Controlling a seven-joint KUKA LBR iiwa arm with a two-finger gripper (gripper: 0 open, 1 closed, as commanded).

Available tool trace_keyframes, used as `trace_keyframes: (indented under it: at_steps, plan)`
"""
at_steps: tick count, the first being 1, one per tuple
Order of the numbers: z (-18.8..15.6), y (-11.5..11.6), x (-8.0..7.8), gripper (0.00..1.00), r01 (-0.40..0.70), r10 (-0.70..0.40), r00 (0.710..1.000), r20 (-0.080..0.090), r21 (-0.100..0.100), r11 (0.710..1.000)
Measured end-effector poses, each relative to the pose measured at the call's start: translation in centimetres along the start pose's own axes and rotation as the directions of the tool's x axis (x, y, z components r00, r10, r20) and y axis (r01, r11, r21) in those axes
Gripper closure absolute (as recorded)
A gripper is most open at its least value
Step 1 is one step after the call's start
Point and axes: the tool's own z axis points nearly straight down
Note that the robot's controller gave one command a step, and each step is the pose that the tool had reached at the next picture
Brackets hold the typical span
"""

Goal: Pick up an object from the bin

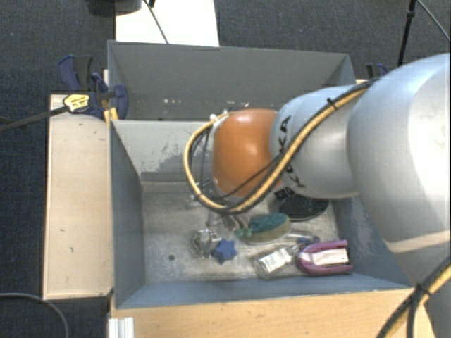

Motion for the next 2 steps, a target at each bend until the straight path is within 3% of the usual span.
trace_keyframes:
  at_steps: [1, 2]
  plan:
    - [-0.22, 0.37, 0.15, 1.00, 0.002, -0.002, 1.000, -0.013, 0.000, 1.000]
    - [-0.31, 0.54, 0.50, 1.00, -0.333, 0.333, 0.943, -0.007, 0.006, 0.943]
